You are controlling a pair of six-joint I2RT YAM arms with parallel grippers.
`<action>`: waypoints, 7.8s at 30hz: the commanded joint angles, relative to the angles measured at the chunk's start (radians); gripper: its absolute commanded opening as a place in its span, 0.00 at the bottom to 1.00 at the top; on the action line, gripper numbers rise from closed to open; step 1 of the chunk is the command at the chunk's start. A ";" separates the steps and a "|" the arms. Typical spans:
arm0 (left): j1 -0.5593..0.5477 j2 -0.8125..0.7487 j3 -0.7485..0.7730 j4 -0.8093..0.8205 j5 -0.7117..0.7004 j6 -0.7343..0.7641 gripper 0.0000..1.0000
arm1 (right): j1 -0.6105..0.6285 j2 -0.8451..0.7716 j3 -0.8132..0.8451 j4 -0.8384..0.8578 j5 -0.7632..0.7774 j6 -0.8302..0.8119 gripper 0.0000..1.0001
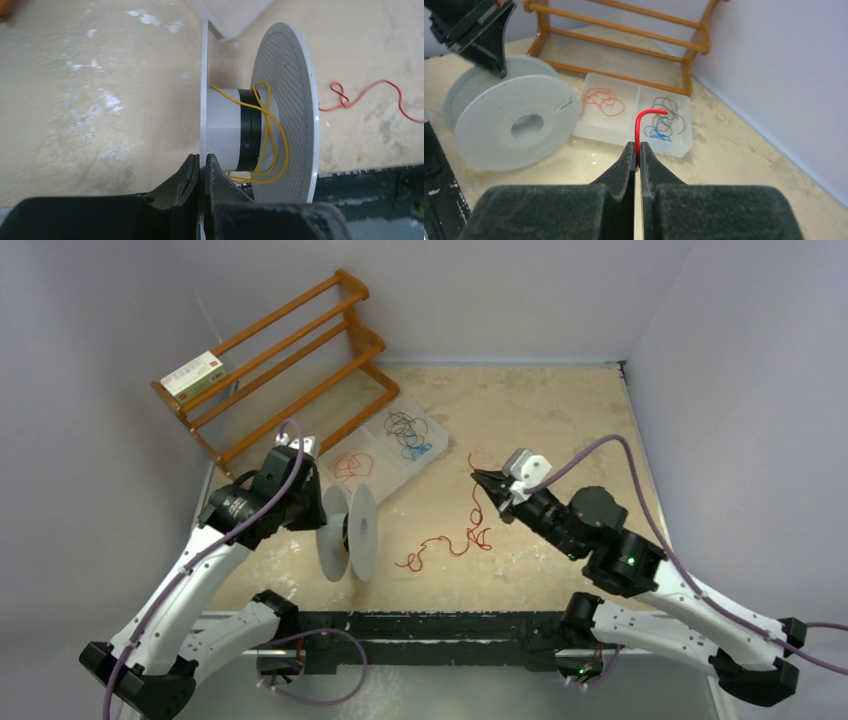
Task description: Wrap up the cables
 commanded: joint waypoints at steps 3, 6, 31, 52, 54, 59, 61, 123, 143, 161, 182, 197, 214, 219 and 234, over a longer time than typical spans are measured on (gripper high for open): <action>-0.042 0.034 0.045 0.151 0.228 0.134 0.00 | 0.003 -0.105 0.202 -0.200 0.201 0.004 0.00; -0.093 0.074 0.067 0.154 0.229 0.147 0.00 | 0.003 -0.111 0.282 -0.258 0.279 -0.011 0.00; -0.455 0.507 0.335 0.370 0.147 0.530 0.00 | 0.002 -0.020 0.359 -0.298 0.301 -0.314 0.00; -0.471 0.401 0.099 0.534 0.200 0.601 0.02 | -0.011 -0.054 -0.061 -0.123 -0.054 -0.316 0.00; -0.472 0.387 0.090 0.545 0.191 0.596 0.05 | -0.019 -0.039 -0.056 -0.153 -0.081 -0.322 0.00; -0.472 0.365 0.071 0.559 0.171 0.586 0.08 | -0.020 0.016 0.004 -0.288 -0.119 -0.356 0.00; -0.472 0.356 0.058 0.570 0.160 0.586 0.09 | -0.020 0.036 0.036 -0.348 -0.159 -0.383 0.00; -0.468 0.176 -0.154 0.725 0.168 0.404 0.26 | -0.416 0.594 0.214 -0.314 -1.164 -0.324 0.00; -0.466 0.188 -0.152 0.720 0.137 0.421 0.26 | -0.419 0.560 0.258 -0.396 -1.236 -0.371 0.00; -0.461 0.166 -0.159 0.725 0.175 0.431 0.26 | -0.419 0.751 0.314 -0.482 -1.214 -0.421 0.00; -0.458 0.205 -0.156 0.744 0.227 0.427 0.26 | -0.417 0.758 0.348 -0.410 -1.213 -0.357 0.00; -0.431 0.198 -0.155 0.751 0.232 0.418 0.26 | -0.371 0.783 0.372 -0.461 -1.226 -0.382 0.00; -0.422 0.166 -0.190 0.812 0.232 0.379 0.24 | -0.354 0.757 0.294 -0.328 -1.289 -0.314 0.00; -0.422 0.175 -0.188 0.820 0.238 0.377 0.09 | -0.352 0.747 0.279 -0.321 -1.287 -0.314 0.00; -0.422 0.139 -0.204 0.834 0.227 0.384 0.00 | -0.352 0.649 0.236 -0.236 -1.182 -0.222 0.17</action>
